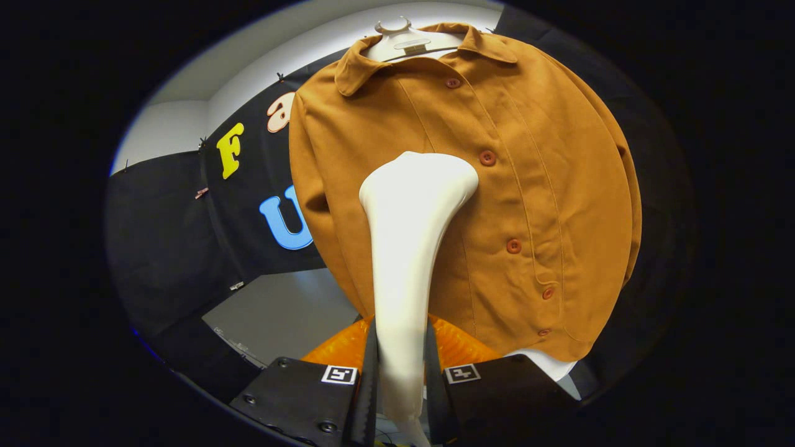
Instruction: Iron the clothes twice with a garment steamer, once on the left side and once on the right side.
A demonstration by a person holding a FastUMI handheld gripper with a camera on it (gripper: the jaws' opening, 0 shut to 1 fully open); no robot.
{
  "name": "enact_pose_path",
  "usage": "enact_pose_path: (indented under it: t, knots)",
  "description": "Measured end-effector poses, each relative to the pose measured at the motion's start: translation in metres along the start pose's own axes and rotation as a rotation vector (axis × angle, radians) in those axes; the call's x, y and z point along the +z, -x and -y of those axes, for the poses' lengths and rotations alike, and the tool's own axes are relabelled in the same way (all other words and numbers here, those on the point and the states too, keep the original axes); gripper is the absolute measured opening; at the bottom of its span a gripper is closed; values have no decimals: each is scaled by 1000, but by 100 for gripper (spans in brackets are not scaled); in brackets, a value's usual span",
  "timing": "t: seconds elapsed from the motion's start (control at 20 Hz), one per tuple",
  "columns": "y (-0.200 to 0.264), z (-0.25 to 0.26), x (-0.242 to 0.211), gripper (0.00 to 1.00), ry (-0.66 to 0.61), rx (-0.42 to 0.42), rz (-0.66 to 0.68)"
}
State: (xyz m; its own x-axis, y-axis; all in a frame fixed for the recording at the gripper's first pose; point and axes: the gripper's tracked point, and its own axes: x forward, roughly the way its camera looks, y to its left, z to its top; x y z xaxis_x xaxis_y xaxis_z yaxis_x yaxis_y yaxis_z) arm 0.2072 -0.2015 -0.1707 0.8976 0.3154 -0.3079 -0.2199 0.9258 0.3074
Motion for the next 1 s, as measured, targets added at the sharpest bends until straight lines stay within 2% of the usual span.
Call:
enact_pose_path:
  t: [0.65,0.8,1.0]
  knots:
    - [-7,22,-96,37,-78,-37,-192]
    - [2,16,-94,37,-81,-35,-180]
    - [22,1,-68,37,-60,-14,-102]
